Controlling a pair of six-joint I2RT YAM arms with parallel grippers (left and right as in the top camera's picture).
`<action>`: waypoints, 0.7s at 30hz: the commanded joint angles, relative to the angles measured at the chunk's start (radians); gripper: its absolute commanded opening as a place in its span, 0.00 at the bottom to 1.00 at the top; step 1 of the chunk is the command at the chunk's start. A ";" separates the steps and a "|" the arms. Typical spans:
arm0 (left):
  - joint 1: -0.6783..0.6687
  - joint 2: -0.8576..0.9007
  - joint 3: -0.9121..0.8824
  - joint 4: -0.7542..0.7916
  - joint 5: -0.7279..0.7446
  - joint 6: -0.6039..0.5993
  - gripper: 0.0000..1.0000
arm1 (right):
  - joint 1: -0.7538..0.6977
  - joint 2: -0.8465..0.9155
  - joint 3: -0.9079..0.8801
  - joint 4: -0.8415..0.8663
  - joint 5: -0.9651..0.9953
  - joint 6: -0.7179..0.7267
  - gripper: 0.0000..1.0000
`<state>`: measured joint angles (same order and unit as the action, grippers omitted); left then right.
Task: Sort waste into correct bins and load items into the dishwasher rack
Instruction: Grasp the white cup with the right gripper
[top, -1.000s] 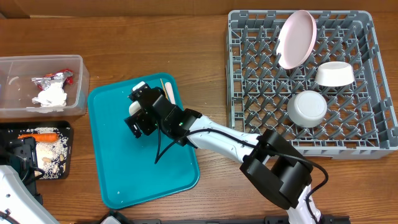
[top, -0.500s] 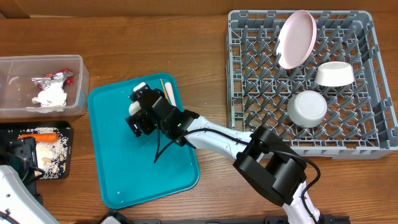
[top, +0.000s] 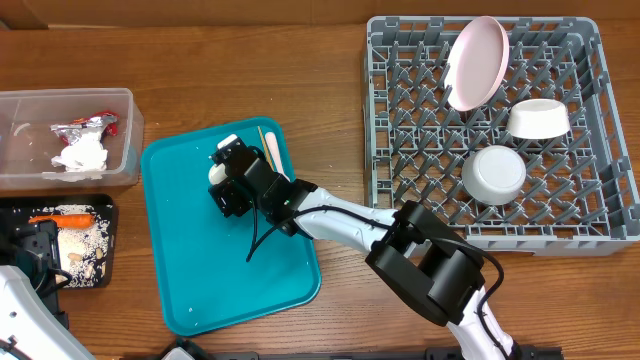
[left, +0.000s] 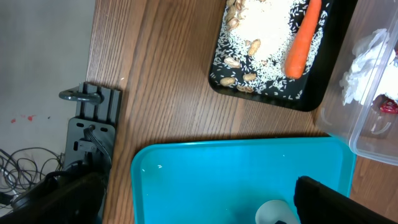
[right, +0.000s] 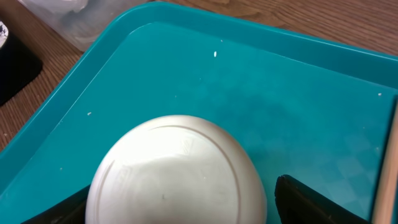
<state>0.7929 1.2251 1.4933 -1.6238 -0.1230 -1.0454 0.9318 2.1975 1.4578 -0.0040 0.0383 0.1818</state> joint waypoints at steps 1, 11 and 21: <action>0.005 -0.001 0.014 0.001 0.001 -0.017 1.00 | 0.001 0.019 0.017 0.015 0.013 0.001 0.82; 0.005 -0.001 0.014 0.001 0.001 -0.017 1.00 | 0.001 0.019 0.023 0.013 0.013 0.001 0.67; 0.005 -0.001 0.014 0.001 0.001 -0.017 1.00 | 0.001 -0.001 0.102 -0.102 0.013 0.001 0.55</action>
<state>0.7929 1.2251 1.4933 -1.6238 -0.1230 -1.0454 0.9318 2.2024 1.5185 -0.0978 0.0513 0.1822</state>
